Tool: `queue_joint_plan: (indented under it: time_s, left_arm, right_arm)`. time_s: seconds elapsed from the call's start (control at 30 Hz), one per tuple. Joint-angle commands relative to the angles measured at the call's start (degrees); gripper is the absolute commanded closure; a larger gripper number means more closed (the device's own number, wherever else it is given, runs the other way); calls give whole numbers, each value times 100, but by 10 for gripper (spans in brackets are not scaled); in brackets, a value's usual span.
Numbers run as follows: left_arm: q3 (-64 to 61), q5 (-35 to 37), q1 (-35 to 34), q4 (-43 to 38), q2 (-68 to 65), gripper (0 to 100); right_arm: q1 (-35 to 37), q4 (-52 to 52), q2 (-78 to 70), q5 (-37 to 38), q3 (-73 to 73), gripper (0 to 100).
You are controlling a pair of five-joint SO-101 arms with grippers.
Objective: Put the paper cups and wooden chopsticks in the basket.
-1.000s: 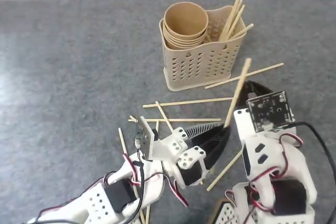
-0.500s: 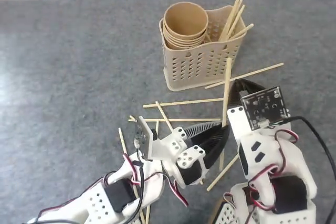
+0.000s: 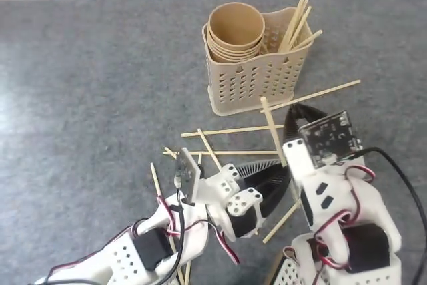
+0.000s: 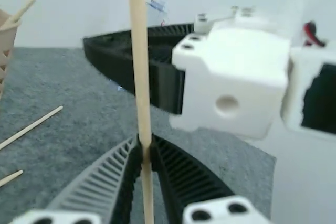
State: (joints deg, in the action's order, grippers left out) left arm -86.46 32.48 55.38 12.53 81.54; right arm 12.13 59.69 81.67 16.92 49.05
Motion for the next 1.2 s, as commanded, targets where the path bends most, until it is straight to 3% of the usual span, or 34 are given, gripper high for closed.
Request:
queue_joint_plan:
  time_s: [0.0,0.2,0.3,0.43,0.57,0.77,0.97,1.17]
  left_arm:
    - [497,-44,18,396,53,991]
    - [945,-79,-26,642,53,991]
    - [1323,-158,-448,624,44,991]
    - [1789,-897,-870,589,35,991]
    - [1640,-1556,-1073,-273,-281,991]
    - [2360,-1635,-1547,-1591,-2286,991]
    - [4338,-589,-1996,-1591,-4545,991]
    - [6273,-1134,-2040,-1749,-6259,991]
  right_arm:
    - [-479,-31,-66,-18,-273,993]
    - [-708,-57,-57,-18,-264,993]
    - [-804,22,-48,-26,18,993]
    - [-1112,-119,-48,-35,888,993]
    - [-1095,-154,48,-79,1442,993]
    - [-1095,-154,989,-404,2611,993]
    - [-1095,-145,2290,-431,4202,993]
    - [-725,-497,2079,-237,4747,993]
